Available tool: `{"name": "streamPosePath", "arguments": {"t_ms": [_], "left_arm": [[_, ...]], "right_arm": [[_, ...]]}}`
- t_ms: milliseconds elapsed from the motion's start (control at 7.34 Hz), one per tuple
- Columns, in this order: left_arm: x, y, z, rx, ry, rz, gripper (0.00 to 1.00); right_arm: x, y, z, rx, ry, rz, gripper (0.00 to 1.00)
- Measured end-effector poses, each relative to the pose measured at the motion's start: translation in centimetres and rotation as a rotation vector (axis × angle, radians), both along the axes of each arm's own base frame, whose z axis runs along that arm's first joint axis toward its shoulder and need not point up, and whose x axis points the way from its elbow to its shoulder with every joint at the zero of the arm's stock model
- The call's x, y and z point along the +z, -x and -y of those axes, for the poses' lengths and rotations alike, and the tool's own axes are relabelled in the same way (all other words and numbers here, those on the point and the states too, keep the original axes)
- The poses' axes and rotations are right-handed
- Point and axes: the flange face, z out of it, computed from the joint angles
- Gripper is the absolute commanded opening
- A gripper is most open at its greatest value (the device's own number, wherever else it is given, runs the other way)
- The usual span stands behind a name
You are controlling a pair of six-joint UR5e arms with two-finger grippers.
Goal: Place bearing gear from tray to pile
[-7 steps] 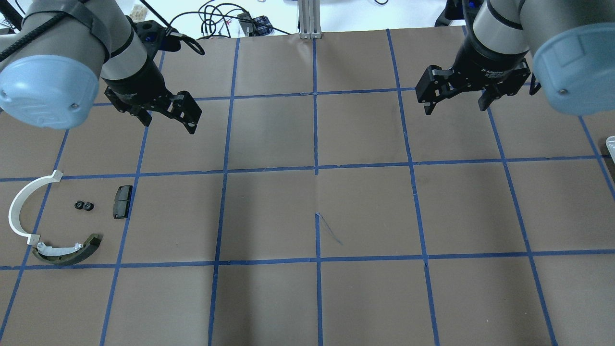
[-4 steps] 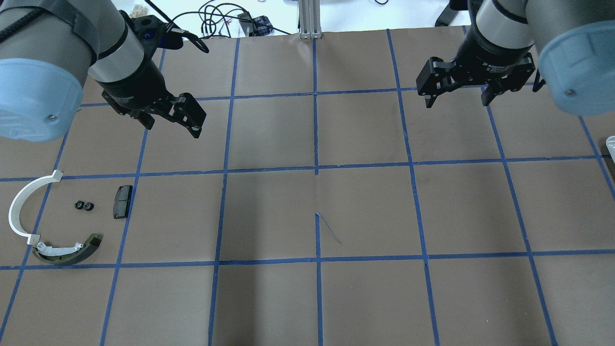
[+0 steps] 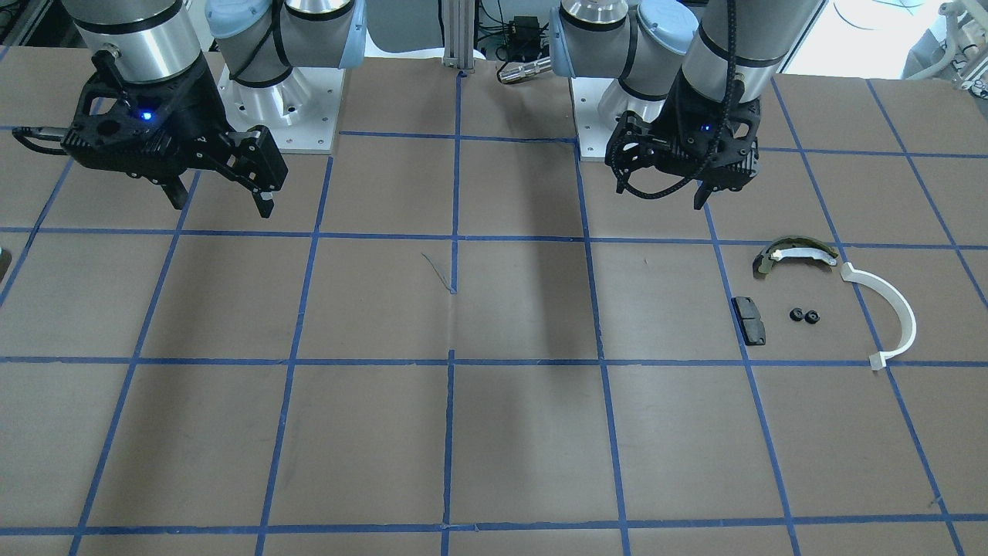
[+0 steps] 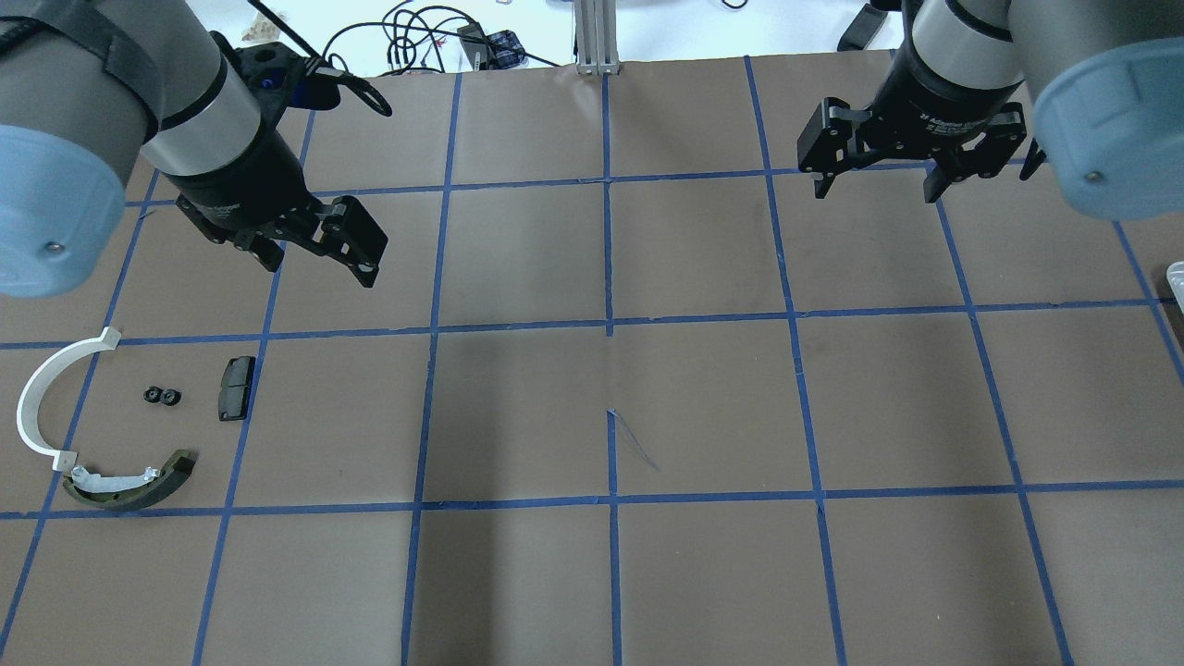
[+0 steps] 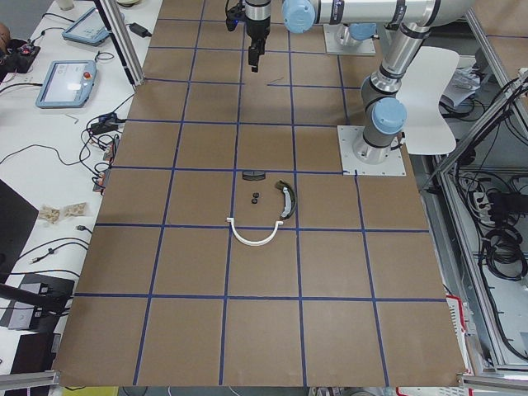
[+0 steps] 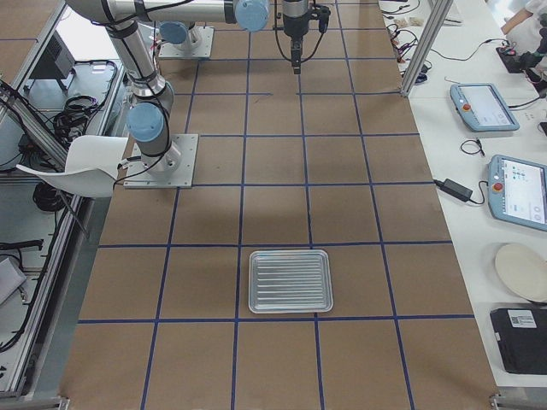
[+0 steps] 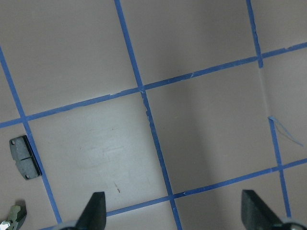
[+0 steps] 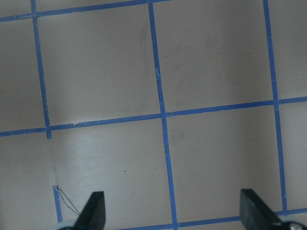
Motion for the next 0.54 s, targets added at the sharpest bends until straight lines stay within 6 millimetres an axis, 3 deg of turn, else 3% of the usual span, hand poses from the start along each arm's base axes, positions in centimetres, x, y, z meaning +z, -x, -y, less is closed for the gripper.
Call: {"name": "streamPosePath", "arguments": {"t_ms": [545], "left_arm": [[-0.61,-0.69,-0.12,0.021,-0.022,0.006,1.00]], "right_arm": [[0.59,-0.25,0.00,0.004,0.008,-0.008,1.00]]}}
